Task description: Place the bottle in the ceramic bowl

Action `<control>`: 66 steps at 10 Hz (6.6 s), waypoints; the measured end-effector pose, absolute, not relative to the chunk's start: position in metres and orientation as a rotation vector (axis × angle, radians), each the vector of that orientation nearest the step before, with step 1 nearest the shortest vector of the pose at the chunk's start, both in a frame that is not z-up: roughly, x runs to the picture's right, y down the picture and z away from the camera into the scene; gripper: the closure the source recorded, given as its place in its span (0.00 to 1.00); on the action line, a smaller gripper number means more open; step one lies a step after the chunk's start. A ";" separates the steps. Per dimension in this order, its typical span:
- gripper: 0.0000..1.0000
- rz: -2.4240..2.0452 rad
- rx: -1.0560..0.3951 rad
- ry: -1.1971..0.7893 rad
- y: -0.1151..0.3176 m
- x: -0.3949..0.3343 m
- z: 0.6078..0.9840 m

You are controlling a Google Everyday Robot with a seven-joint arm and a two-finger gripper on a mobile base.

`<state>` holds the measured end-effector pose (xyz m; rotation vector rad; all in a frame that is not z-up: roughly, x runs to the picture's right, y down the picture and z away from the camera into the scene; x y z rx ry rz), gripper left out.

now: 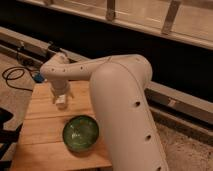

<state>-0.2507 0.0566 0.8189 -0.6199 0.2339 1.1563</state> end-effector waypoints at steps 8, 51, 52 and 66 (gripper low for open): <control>0.35 1.155 -0.640 0.198 0.047 -0.282 0.829; 0.94 1.151 -0.673 0.333 0.115 -0.117 0.754; 0.94 1.163 -0.686 0.343 0.131 -0.113 0.740; 0.24 1.188 -0.762 0.389 0.182 -0.109 0.702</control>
